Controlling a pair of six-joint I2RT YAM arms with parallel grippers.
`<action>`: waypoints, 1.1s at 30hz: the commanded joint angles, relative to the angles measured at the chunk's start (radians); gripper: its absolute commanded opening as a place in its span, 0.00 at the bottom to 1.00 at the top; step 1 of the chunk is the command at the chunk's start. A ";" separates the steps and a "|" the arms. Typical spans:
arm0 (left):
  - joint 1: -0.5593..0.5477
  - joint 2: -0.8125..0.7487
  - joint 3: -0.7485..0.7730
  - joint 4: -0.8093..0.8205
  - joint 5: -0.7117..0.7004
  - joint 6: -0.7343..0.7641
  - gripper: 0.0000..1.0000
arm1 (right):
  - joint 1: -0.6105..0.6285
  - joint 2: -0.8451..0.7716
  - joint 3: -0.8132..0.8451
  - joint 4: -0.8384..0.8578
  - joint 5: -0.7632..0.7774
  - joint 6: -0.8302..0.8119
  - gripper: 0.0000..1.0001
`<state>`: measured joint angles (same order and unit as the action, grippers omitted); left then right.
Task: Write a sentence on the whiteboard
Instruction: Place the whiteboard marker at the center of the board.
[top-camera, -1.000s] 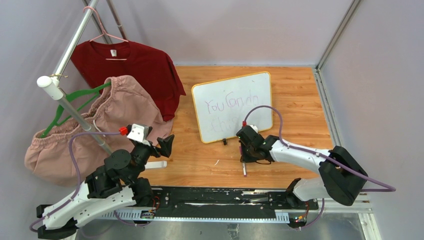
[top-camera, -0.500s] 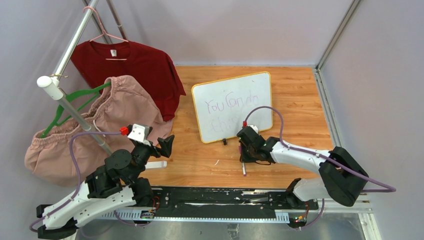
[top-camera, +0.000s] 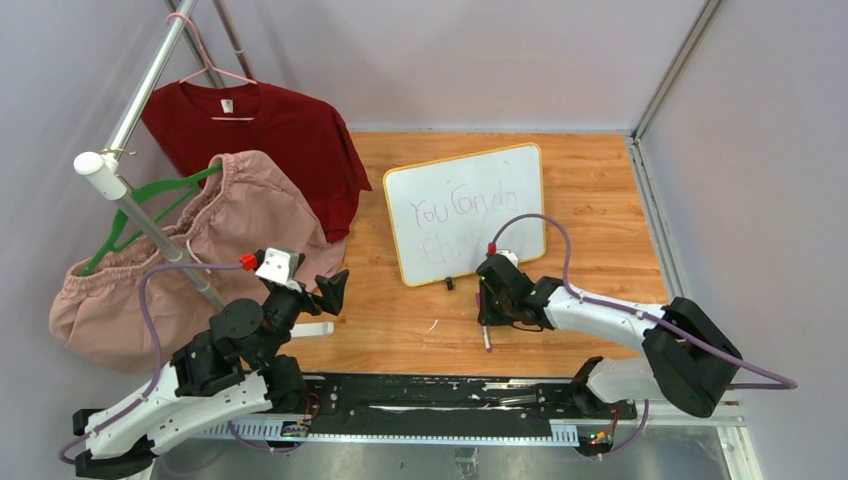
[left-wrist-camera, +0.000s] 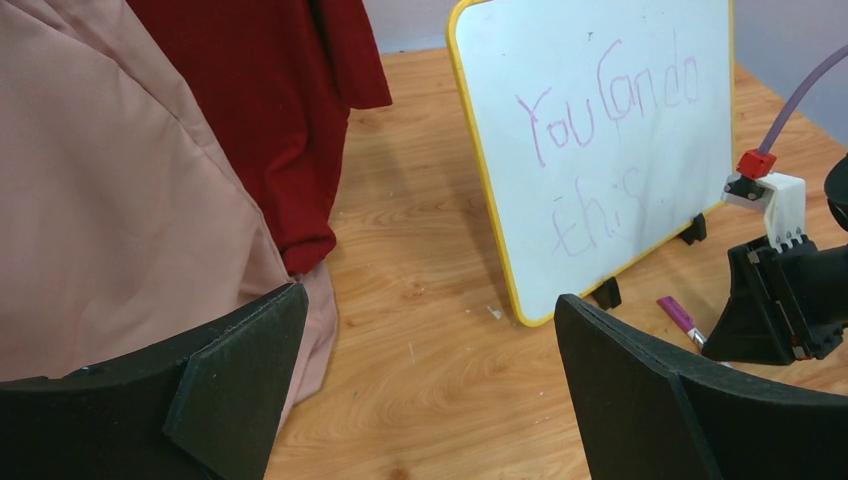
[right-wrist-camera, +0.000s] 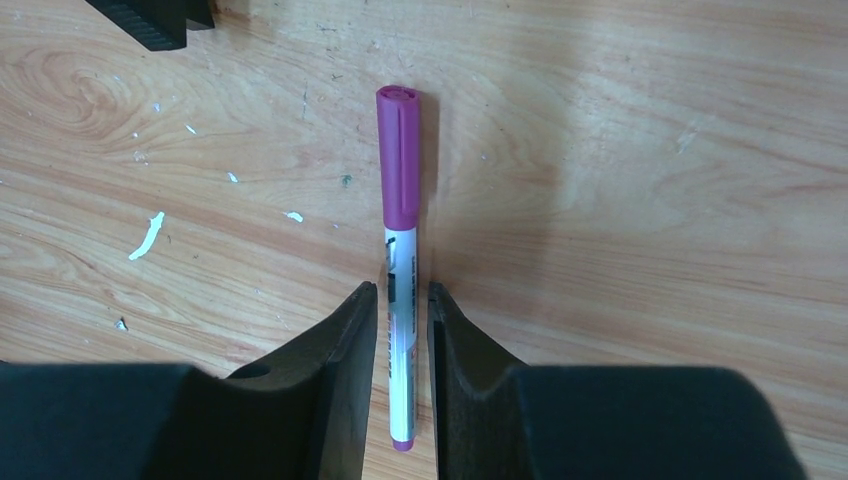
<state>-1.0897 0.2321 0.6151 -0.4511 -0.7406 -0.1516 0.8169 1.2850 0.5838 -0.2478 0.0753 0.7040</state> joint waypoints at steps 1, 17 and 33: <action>-0.004 0.009 0.007 0.012 0.005 0.012 1.00 | -0.009 -0.022 -0.027 -0.057 0.006 0.015 0.29; -0.005 0.019 0.011 0.006 0.021 0.003 1.00 | 0.025 -0.108 -0.077 -0.074 -0.048 0.105 0.28; -0.004 0.019 0.011 0.003 0.022 0.003 1.00 | 0.028 -0.079 -0.093 -0.004 -0.060 0.165 0.25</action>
<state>-1.0897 0.2474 0.6151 -0.4522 -0.7212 -0.1524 0.8314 1.1999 0.5110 -0.2462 0.0139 0.8497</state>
